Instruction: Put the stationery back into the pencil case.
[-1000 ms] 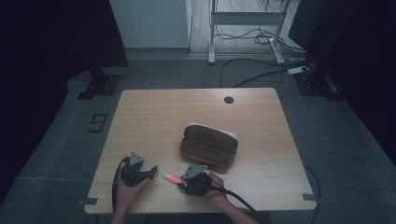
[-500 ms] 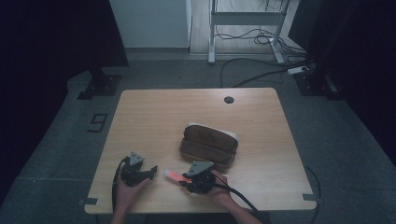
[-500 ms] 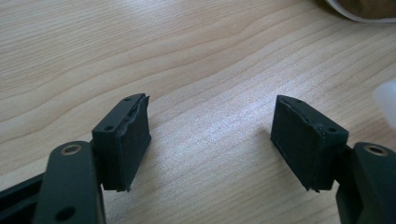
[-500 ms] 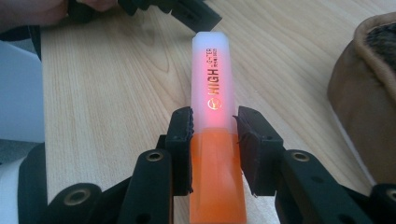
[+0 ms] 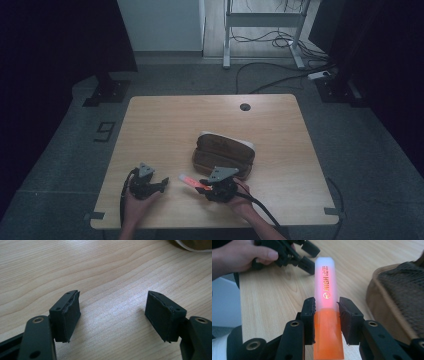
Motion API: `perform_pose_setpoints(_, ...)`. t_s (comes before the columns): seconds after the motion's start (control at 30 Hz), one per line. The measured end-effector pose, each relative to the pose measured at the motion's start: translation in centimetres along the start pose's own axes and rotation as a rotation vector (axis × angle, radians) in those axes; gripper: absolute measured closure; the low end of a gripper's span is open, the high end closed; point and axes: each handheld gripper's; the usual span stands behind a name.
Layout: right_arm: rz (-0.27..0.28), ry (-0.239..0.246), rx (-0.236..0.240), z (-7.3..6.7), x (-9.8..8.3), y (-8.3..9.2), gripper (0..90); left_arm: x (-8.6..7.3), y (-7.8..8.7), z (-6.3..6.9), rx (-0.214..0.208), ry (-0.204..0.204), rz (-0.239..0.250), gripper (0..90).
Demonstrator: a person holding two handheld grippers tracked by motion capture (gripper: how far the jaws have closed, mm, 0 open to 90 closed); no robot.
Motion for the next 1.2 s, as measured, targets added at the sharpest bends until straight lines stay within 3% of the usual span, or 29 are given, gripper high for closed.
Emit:
perform_pose_setpoints(0.37, 0.047, -0.024, -0.018, 1.0, 0.6, 1.7, 65.7, 0.0, 0.0, 0.0, 0.0, 0.0, 0.0, 27.8)
perform_pose_setpoints(0.87, 0.072, -0.037, -0.026, 1.8, 1.2, 2.9, 65.7, 0.0, 0.0, 0.0, -0.001, 0.0, 0.0, 27.8)
perform_pose_setpoints(1.2, 0.095, -0.046, -0.041, 3.1, 2.3, 4.2, 65.7, 0.0, 0.0, 0.0, -0.002, 0.001, -0.001, 27.8)
Point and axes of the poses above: each handheld gripper's, and its own axes: y roughly backward along the jaws, x roughly out of its top, z roughly to its right, and after that the axes turned 5 degrees about -y, right-handed
